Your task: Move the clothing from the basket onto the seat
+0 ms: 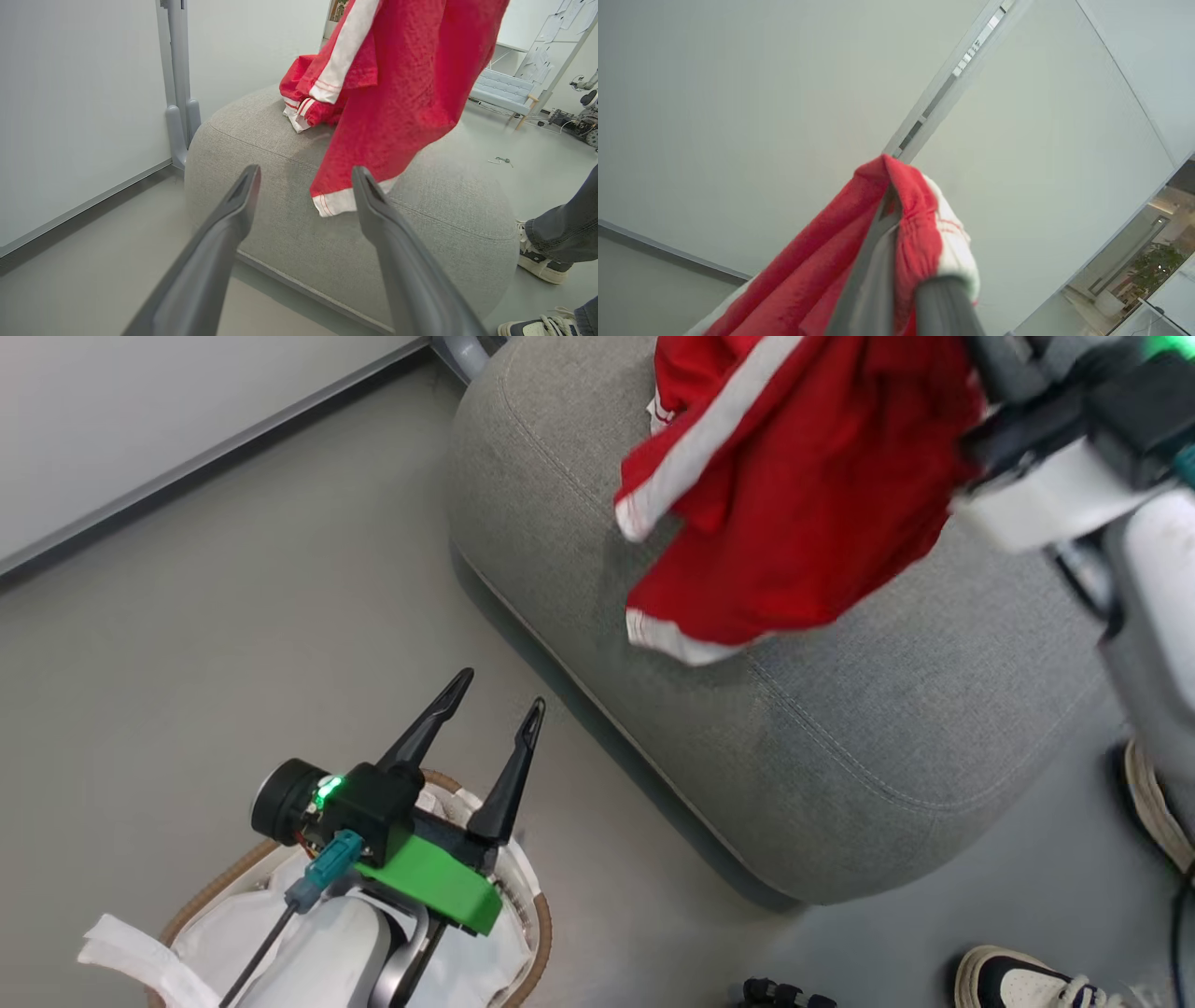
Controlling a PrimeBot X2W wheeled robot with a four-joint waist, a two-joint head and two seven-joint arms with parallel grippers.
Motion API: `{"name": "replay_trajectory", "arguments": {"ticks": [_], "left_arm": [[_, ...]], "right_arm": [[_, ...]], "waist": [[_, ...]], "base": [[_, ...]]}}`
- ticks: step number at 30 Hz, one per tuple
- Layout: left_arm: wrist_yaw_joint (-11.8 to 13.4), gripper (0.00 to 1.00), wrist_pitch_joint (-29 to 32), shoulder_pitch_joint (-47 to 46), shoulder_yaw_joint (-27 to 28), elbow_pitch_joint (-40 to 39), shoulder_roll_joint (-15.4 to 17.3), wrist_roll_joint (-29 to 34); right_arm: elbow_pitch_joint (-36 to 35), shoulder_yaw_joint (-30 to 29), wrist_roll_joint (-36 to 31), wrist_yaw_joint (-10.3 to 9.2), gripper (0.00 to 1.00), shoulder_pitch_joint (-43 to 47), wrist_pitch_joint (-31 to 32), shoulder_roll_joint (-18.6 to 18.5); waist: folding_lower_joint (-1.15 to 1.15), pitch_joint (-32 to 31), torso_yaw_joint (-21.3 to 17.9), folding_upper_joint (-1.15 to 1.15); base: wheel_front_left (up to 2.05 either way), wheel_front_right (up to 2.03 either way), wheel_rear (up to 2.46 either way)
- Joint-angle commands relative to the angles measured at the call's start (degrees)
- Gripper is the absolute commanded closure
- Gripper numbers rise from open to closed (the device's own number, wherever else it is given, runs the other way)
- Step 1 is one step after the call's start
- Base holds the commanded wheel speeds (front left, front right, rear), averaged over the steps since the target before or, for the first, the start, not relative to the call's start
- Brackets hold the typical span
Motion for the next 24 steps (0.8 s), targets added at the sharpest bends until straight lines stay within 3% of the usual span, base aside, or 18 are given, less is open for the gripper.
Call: {"name": "replay_trajectory", "arguments": {"ticks": [1,6,11,17,24], "left_arm": [[-0.21,0.0,0.04,-0.31,0.71,-0.26,0.92,0.82],[-0.21,0.0,0.04,-1.2,0.84,-1.27,2.58,1.25],[-0.21,0.0,0.04,-2.92,0.19,-2.09,4.61,1.35],[-0.21,0.0,0.04,-5.98,-0.71,-3.44,6.4,1.25],[-0.21,0.0,0.04,-8.79,-1.77,-4.76,6.87,1.39]], "right_arm": [[1.09,-0.22,-0.85,-0.08,1.0,-3.2,-0.1,-1.91],[6.62,-4.46,-2.65,-0.08,1.0,-15.3,1.12,-8.56],[8.07,-11.31,-6.1,-0.09,1.0,-19.29,4.11,-11.18],[10.96,-18.9,-8.59,-0.08,1.0,-16.99,5.1,-8.93],[20.17,-26.18,-10.93,-0.09,1.0,-9.24,4.2,-4.31]], "waist": [[0.0,2.67,-0.28,0.0],[0.0,6.73,1.51,0.0],[0.0,10.9,4.08,0.0],[0.0,15.77,7.35,0.0],[0.0,20.07,10.73,0.0]], "base": [[0.0,0.0,0.0],[0.0,0.0,0.0],[0.0,0.0,0.0],[0.0,0.0,0.0],[0.0,0.0,0.0]]}}
